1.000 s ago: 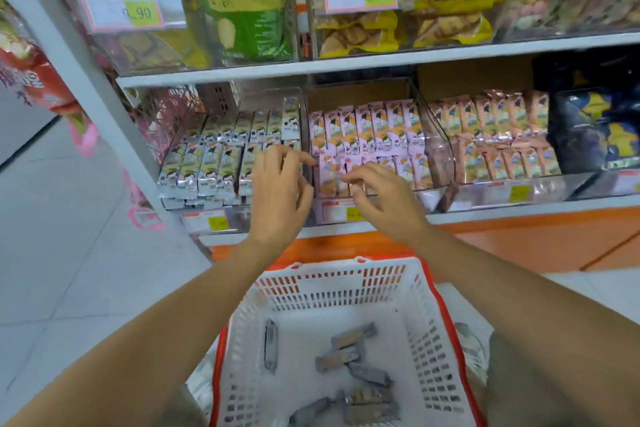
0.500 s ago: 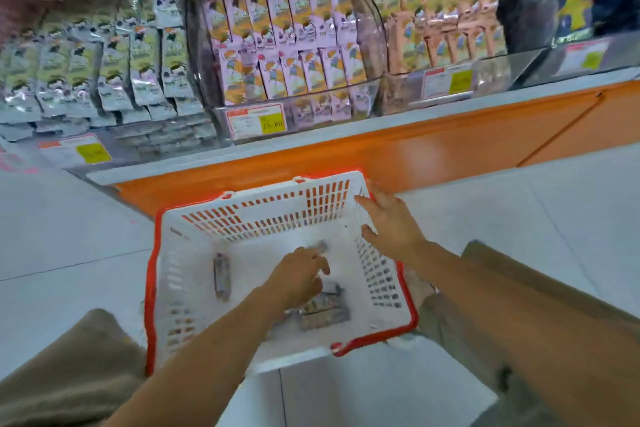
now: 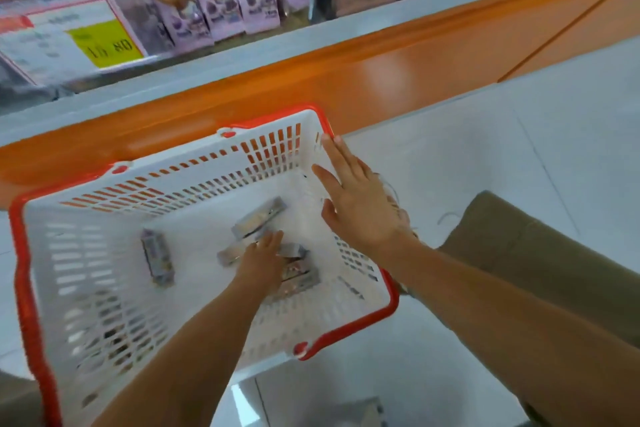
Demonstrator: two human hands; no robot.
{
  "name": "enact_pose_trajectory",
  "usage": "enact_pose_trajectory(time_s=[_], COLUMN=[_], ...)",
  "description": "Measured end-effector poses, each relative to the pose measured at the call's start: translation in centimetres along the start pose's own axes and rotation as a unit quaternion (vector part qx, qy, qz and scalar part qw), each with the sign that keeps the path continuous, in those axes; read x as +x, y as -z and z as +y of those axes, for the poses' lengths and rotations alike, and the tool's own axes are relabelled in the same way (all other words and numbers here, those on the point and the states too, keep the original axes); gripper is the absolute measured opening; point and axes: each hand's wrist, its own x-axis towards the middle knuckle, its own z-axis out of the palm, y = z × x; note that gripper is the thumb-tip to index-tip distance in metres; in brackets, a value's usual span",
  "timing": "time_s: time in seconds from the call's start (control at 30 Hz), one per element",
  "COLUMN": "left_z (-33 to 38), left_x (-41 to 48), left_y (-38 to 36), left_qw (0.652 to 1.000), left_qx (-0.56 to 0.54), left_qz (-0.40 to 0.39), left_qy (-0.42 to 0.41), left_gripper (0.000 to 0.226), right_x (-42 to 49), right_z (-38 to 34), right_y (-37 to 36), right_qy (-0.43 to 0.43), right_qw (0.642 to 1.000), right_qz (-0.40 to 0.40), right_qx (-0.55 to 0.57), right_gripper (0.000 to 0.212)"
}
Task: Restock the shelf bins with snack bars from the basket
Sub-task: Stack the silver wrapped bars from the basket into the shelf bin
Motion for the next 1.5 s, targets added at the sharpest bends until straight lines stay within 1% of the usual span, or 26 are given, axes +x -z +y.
enact_pose_trajectory(time_s=[0.07, 0.13, 0.17, 0.23, 0.3, 0.37, 0.43, 0.47, 0.53, 0.57, 0.63, 0.67, 0.7, 0.77, 0.8, 0.83, 0.9, 0.93, 1.0, 1.03, 1.13, 1.17, 1.3, 1.4, 1.5], left_z=[0.1, 0.2, 0.1, -0.2, -0.8, -1.4, -2.0, -2.4, -3.3, -3.7, -4.2, -4.2, -4.2, -4.0, -4.0, -4.0, -4.0, -4.1, -4.3, -4.5, -4.9, -5.1, -7.0, -8.9, -10.9], left_x=[0.8, 1.1, 1.0, 0.5, -0.7, -2.6, -4.4, -5.4, -7.3, -8.4, -10.6, -11.8, -13.1, -15.7, -16.7, -18.0, -20.0, -21.1, -22.8, -23.5, -25.7, -26.5, -28.9, -30.9, -32.9], left_y=[-0.5, -0.3, 0.1, 1.3, 2.6, 4.0, 5.4, 6.1, 7.5, 8.3, 9.6, 10.3, 11.0, 12.5, 13.2, 14.0, 15.5, 16.1, 17.0, 17.4, 18.7, 19.2, 21.6, 23.6, 25.7], left_qw=[1.0, 0.999, 1.0, 0.999, 0.982, 0.945, 0.896, 0.863, 0.787, 0.754, 0.703, 0.682, 0.662, 0.624, 0.61, 0.599, 0.583, 0.579, 0.555, 0.558, 0.635, 0.644, 0.641, 0.626, 0.615], left_qx=[0.019, 0.036, 0.026, -0.048, -0.171, -0.292, -0.4, -0.461, -0.573, -0.613, -0.664, -0.683, -0.701, -0.737, -0.751, -0.761, -0.775, -0.776, -0.788, -0.78, -0.69, -0.671, -0.625, -0.599, -0.565], left_qz=[-0.01, -0.015, -0.012, 0.01, 0.068, 0.134, 0.179, 0.191, 0.204, 0.213, 0.238, 0.246, 0.254, 0.258, 0.251, 0.249, 0.242, 0.249, 0.268, 0.285, 0.347, 0.367, 0.444, 0.497, 0.545], left_qy=[-0.003, -0.003, 0.003, 0.018, 0.027, 0.051, 0.074, 0.085, 0.104, 0.103, 0.093, 0.087, 0.077, 0.047, 0.03, 0.011, -0.015, -0.014, 0.004, 0.008, -0.001, -0.001, 0.024, 0.043, 0.074], left_gripper=[0.045, 0.042, 0.042, 0.041, 0.035, 0.026, 0.013, 0.009, 0.013, 0.013, 0.016, 0.017, 0.016, 0.003, 0.01, 0.018, 0.027, 0.028, 0.039, 0.042, 0.029, 0.029, 0.032, 0.046, 0.046], right_x=[0.0, 0.1, 0.1, 0.1, 0.1, 0.1, 0.1, 0.1, 0.2, 0.3, 0.8, 0.9, 1.3, 1.7, 2.0, 2.2, 2.6, 2.6, 2.6, 2.7, 3.3, 3.7, 4.7, 5.7, 6.9], right_z=[0.1, 0.2, 0.3, 0.4, 0.3, 0.3, -0.1, -0.3, -1.1, -1.8, -3.7, -4.9, -6.0, -8.1, -8.9, -9.7, -11.0, -11.7, -13.1, -13.8, -15.8, -16.4, -18.8, -20.1, -20.9], right_y=[-0.2, -0.6, -0.9, -1.2, -1.3, -1.1, -0.4, 0.1, 1.2, 2.0, 3.9, 5.0, 5.9, 7.8, 8.5, 9.6, 11.7, 13.0, 15.5, 16.7, 19.6, 20.3, 23.5, 25.5, 26.7], right_qy=[0.003, 0.011, 0.013, 0.012, 0.008, 0.002, -0.004, -0.007, 0.0, 0.007, 0.005, -0.009, -0.03, -0.056, -0.056, -0.045, -0.039, -0.033, -0.013, -0.007, 0.006, 0.012, 0.05, 0.093, 0.12], right_qw=[1.0, 0.999, 0.999, 0.999, 0.999, 1.0, 1.0, 1.0, 1.0, 0.999, 0.994, 0.985, 0.966, 0.907, 0.884, 0.871, 0.852, 0.846, 0.833, 0.83, 0.848, 0.849, 0.855, 0.867, 0.871], right_qz=[0.017, 0.035, 0.04, 0.035, 0.03, 0.023, 0.01, 0.001, -0.01, -0.013, -0.024, -0.035, -0.048, -0.088, -0.099, -0.092, -0.075, -0.067, -0.048, -0.037, 0.007, 0.015, 0.059, 0.102, 0.12], right_qx=[0.005, 0.019, 0.026, 0.028, 0.018, 0.006, 0.007, 0.011, 0.02, 0.03, 0.102, 0.168, 0.252, 0.409, 0.454, 0.48, 0.516, 0.529, 0.552, 0.556, 0.53, 0.528, 0.513, 0.479, 0.462], right_gripper=[0.056, 0.052, 0.05, 0.048, 0.048, 0.05, 0.055, 0.057, 0.06, 0.061, 0.06, 0.06, 0.058, 0.051, 0.045, 0.039, 0.032, 0.032, 0.03, 0.03, 0.03, 0.03, 0.031, 0.03, 0.031])
